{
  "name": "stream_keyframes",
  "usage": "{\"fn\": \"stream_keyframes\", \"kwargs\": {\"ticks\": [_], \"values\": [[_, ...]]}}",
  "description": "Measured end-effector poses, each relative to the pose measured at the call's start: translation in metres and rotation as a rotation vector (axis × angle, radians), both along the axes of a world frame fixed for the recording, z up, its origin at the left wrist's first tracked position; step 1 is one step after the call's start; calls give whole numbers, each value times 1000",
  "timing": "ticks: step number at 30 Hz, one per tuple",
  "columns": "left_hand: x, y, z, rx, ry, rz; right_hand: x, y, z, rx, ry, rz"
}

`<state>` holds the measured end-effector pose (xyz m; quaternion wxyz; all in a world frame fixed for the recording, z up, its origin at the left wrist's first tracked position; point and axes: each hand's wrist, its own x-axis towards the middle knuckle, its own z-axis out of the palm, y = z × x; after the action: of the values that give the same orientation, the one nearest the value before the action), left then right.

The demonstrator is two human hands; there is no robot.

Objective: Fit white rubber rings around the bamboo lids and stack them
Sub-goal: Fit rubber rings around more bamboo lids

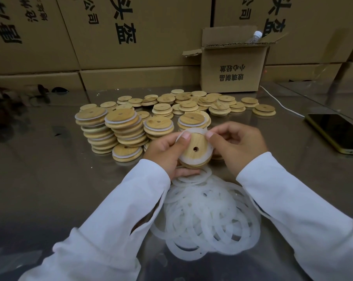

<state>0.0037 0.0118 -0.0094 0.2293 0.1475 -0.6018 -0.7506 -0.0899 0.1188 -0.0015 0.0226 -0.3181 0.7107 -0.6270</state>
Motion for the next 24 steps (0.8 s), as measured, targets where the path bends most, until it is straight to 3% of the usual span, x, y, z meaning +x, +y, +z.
{"fn": "stream_keyframes", "kwargs": {"ticks": [6, 18, 24], "values": [[2, 1, 1, -52, 3, 24, -2, 3, 3, 12, -106, -11], [-2, 5, -1, -139, 61, 148, 5, 2, 3, 20, -67, 21], [-4, 6, 0, -85, 72, 252, 13, -8, -7, 5, -229, -1]]}}
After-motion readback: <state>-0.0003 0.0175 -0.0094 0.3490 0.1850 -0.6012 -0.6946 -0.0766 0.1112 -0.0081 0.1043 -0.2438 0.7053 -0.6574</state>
